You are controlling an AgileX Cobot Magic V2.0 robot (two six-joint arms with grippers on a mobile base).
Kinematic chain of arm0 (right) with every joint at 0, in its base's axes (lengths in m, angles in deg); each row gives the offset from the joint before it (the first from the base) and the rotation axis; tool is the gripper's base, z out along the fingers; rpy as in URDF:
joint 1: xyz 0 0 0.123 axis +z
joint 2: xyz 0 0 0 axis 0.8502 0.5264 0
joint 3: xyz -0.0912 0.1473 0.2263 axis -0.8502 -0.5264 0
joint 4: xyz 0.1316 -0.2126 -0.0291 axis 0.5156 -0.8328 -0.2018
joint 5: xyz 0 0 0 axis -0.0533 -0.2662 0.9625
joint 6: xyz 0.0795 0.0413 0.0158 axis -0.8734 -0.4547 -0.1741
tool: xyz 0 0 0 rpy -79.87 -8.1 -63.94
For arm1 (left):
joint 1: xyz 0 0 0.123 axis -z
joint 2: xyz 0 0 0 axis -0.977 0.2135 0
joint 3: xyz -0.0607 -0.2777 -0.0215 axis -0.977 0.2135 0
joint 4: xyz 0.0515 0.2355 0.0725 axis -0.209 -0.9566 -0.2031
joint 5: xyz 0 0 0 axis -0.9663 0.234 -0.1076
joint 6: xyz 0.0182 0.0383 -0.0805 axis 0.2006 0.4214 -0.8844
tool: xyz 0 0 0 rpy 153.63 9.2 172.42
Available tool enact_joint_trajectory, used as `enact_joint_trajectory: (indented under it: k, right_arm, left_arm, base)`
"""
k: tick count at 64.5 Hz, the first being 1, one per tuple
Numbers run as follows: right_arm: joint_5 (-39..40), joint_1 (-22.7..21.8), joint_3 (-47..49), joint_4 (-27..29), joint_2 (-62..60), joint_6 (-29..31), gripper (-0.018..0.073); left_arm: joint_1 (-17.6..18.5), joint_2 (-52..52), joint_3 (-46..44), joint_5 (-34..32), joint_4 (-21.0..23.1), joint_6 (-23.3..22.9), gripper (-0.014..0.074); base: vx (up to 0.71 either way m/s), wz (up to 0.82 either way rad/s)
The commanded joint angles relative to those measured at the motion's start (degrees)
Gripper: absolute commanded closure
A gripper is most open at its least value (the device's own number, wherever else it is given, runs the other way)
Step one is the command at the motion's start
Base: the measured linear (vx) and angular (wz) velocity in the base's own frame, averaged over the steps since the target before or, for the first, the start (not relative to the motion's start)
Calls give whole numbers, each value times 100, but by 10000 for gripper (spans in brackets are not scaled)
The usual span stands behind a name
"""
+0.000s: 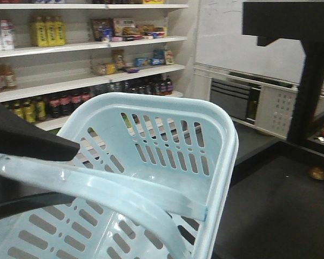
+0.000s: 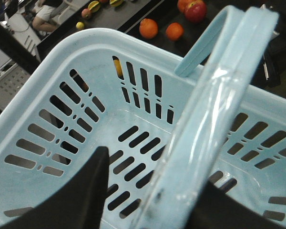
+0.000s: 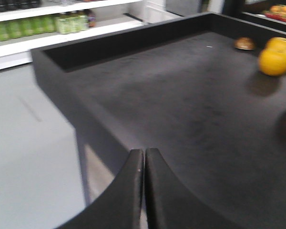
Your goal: Pick three apples into basket with both arms
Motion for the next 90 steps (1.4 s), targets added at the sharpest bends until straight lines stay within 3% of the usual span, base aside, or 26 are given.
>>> enact_joint_trajectory:
  k: [1, 63, 90]
  right_arm:
    - [391, -18, 7, -25, 21, 2, 561]
    - [393, -14, 7, -63, 38, 2, 561]
    - [393, -14, 7, -63, 38, 2, 561]
  left_arm:
    - [28, -145, -185, -417, 389, -14, 604]
    - [28, -77, -185, -424, 541, -14, 604]
    - [28, -77, -185, -424, 541, -14, 604]
  base:
    - [16, -75]
    - [12, -78]
    - [11, -32]
